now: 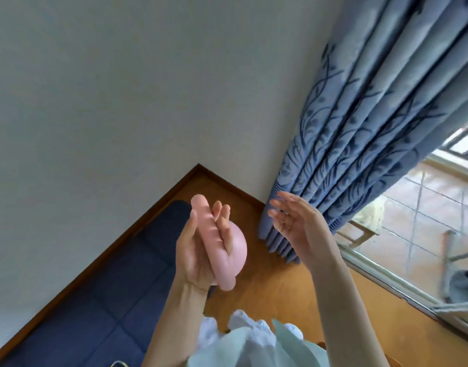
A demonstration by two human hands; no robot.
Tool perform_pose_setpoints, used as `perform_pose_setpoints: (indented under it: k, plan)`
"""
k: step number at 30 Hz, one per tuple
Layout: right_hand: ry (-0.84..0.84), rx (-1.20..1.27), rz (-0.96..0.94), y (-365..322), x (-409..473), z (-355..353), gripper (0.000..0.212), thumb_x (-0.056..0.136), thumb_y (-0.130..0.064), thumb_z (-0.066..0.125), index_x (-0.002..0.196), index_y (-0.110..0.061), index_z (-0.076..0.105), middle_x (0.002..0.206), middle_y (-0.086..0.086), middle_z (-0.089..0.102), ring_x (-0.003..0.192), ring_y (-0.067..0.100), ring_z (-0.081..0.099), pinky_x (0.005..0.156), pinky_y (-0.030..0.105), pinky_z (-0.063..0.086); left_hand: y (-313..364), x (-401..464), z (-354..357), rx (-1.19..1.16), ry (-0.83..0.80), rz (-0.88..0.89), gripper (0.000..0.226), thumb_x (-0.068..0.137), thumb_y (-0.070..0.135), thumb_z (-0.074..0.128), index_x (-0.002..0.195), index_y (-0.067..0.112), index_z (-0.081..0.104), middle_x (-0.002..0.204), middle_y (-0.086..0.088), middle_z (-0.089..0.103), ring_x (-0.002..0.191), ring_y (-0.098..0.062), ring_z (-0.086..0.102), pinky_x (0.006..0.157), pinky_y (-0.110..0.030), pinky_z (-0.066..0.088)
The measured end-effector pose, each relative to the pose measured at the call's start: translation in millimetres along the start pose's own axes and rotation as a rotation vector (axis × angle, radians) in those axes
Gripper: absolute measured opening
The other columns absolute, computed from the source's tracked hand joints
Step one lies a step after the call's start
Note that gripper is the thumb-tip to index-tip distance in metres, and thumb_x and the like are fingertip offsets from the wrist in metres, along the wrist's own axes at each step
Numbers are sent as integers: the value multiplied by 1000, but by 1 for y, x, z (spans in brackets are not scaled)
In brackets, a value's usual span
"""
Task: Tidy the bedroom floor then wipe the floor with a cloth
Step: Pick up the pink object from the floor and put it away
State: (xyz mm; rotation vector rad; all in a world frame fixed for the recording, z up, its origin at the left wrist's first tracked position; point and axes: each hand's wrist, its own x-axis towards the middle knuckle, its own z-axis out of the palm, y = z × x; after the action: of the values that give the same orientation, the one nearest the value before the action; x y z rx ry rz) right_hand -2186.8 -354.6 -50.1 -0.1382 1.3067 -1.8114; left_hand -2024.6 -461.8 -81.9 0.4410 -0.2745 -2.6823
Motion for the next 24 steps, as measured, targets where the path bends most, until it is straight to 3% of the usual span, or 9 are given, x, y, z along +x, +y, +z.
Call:
perform_pose_setpoints:
  k: [2,3,6,11,14,16,18,21,24]
  plan:
    - [15,26,-48,-14,-9,1,18,95,-12,46,100,-10,64,84,4,70,73,14,67,68,23,51,8,0,16,67,-44,-40,36,94,27,55,118,2,59,122,-14,62,115,-25,59,102,-35,43]
    - [25,42,-70,-19,-12,2,18,95,-12,47,102,-10,64,85,5,70,73,15,67,68,23,51,10,0,24,90,-72,-54,34,88,24,63,115,4,59,120,-14,63,113,-26,60,96,-36,48]
    - [46,96,-126,-29,-21,3,18,93,-9,49,103,-8,64,85,6,69,72,16,67,67,23,51,13,-4,44,172,-34,-32,61,49,18,91,99,8,58,102,-13,67,91,-25,69,66,-32,57]
    - [83,159,-136,-14,-38,-8,17,90,-6,54,103,-7,64,85,9,70,69,17,67,61,21,52,5,-1,44,239,76,-156,69,32,20,96,90,10,60,73,-7,59,63,-20,68,57,-30,58]
    - [109,194,-143,-9,-49,-18,25,76,-10,68,101,-7,65,84,10,69,69,17,67,59,20,53,-14,-1,43,240,116,-267,60,43,26,93,90,10,60,73,-7,57,70,-24,69,62,-32,57]
    - [131,246,-169,-9,-55,-28,44,61,-19,83,100,-7,66,83,11,69,68,18,67,59,21,53,-29,2,42,223,180,-315,40,65,32,78,91,8,58,70,-7,59,68,-23,70,56,-28,57]
    - [171,297,-189,-10,-62,-42,62,45,-30,89,99,-8,67,84,11,70,69,19,67,59,23,54,-45,7,44,191,221,-381,33,75,34,67,94,8,57,71,-8,62,64,-21,69,47,-24,55]
    - [257,368,-198,-11,-74,-72,48,61,-22,77,104,-7,64,84,10,70,69,19,67,60,25,55,-72,19,46,167,210,-482,29,78,33,62,95,9,58,75,-9,64,62,-19,68,45,-23,53]
    - [327,426,-300,-21,-86,-108,71,46,-36,89,105,-6,64,89,12,70,75,22,68,62,27,56,-105,38,57,233,167,-544,31,70,26,74,91,8,59,72,-8,61,64,-20,67,47,-25,54]
